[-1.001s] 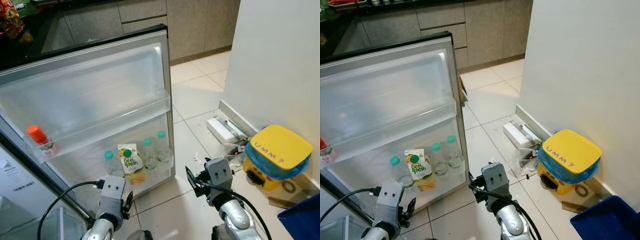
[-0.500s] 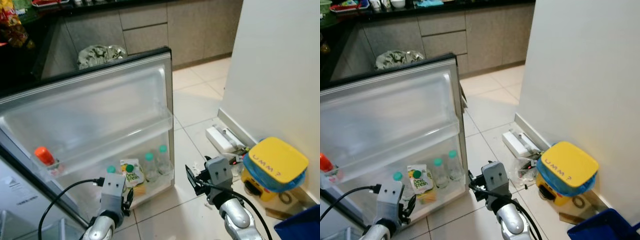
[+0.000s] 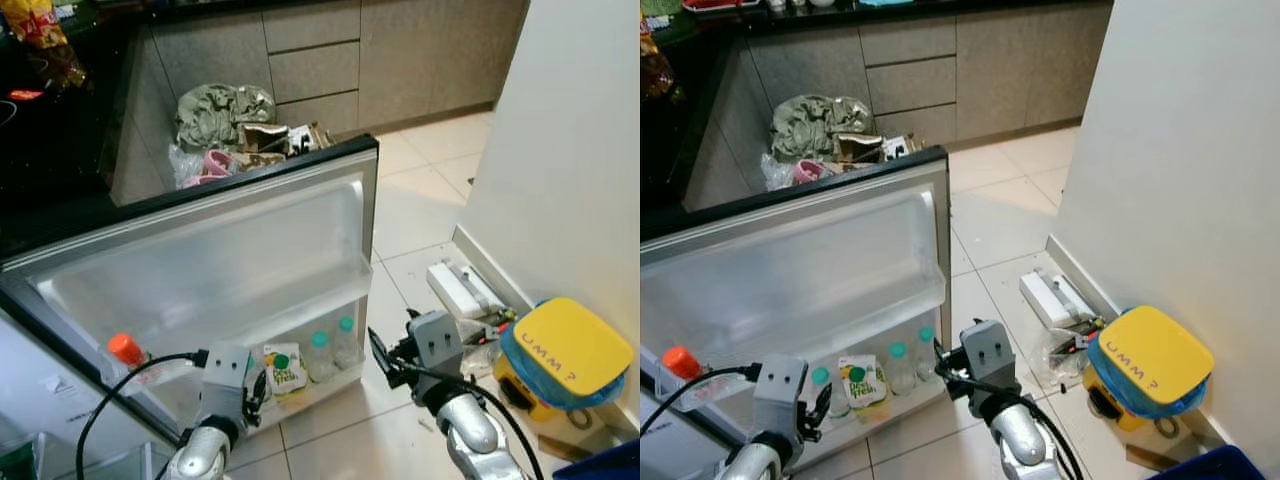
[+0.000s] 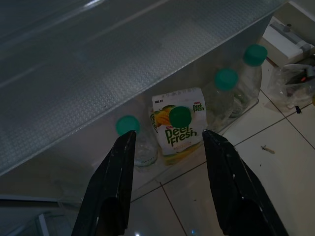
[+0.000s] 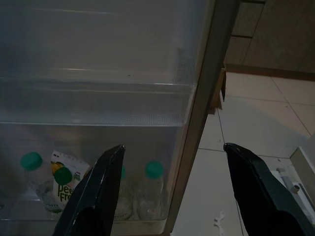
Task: Restocking fridge
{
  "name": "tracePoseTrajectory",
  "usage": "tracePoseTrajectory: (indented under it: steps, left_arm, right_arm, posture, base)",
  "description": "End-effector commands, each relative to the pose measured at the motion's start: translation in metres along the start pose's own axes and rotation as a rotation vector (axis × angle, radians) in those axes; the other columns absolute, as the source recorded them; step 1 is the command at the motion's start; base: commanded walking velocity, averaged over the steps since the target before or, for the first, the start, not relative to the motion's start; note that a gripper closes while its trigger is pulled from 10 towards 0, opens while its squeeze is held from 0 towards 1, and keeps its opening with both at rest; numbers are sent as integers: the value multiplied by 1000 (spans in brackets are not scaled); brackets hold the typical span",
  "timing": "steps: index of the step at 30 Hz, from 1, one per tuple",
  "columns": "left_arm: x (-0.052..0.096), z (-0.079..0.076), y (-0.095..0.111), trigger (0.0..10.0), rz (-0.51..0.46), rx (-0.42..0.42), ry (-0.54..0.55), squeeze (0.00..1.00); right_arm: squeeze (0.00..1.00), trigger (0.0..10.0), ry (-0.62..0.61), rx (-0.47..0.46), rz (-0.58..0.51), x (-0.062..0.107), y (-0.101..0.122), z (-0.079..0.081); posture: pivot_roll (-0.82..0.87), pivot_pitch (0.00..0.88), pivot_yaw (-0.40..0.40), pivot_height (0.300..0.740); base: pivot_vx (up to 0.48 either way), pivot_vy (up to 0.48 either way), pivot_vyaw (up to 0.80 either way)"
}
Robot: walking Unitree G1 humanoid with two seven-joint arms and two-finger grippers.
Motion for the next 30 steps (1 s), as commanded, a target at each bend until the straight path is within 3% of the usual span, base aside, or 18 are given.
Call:
tracePoseTrajectory:
  steps: [1, 10, 12, 13, 16, 17, 21, 22, 26, 29, 30]
  left_arm:
    - [2, 0, -10, 10000, 34, 6, 7, 0]
    - [1, -1, -8, 10000, 23, 9, 2, 0]
    - [4, 0, -13, 10000, 27, -20, 5, 0]
    - [4, 0, -13, 10000, 27, -20, 5, 0]
    - [13, 5, -33, 10000, 46, -94, 25, 0]
    - [13, 5, -33, 10000, 46, -94, 25, 0]
    - [20, 21, -79, 10000, 183, -128, 98, 0]
    - [20, 21, -79, 10000, 183, -128, 98, 0]
    - [33, 33, -130, 10000, 390, -107, 126, 0]
    - [41, 30, -148, 10000, 471, -104, 91, 0]
    - [44, 27, -153, 10000, 485, -144, 60, 0]
  right_arm:
    - [0, 10000, 1, 3, 30, 3, -8, 1]
    - [0, 10000, 31, 17, 60, 7, -19, 8]
    - [0, 10000, 28, 66, 123, 16, -42, 6]
    - [0, 10000, 28, 66, 123, 16, -42, 6]
    - [0, 10000, -51, 123, 290, 45, -93, -14]
    - [0, 10000, -51, 123, 290, 45, -93, -14]
    - [0, 10000, -160, 110, 547, 91, -155, -37]
    - [0, 10000, -160, 110, 547, 91, -155, -37]
    - [0, 10000, -221, 24, 758, 139, -196, -39]
    - [0, 10000, -204, 6, 826, 156, -208, -32]
    - [0, 10000, -184, 6, 849, 162, -213, -27]
  posture:
    - [-76, 128, 56, 740]
    - [-80, 127, 49, 740]
    - [-82, 123, 42, 740]
    - [-82, 123, 42, 740]
    - [-84, 118, 33, 740]
    - [-84, 118, 33, 740]
    - [-90, 108, 31, 740]
    - [-90, 108, 31, 740]
    - [-95, 103, 29, 740]
    - [-101, 103, 30, 740]
    - [-101, 103, 30, 740]
  base:
    - [0, 0, 0]
    - [0, 0, 0]
    - [0, 0, 0]
    - [0, 0, 0]
    - [0, 0, 0]
    - [0, 0, 0]
    - [0, 0, 0]
    - [0, 0, 0]
    - [0, 0, 0]
    - [0, 0, 0]
    - [0, 0, 0]
Point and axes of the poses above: a point about 5 cm out from each wrist's last joint towards the gripper, its own x axis pointing back from the gripper into the wrist, its own y axis along the axis of the wrist's last joint, z = x × y, the point moved 6 cm from there along -x, pointing out of the wrist towards the gripper, and after that the axes turned 1 degree about -x, right-handed, at the moved point
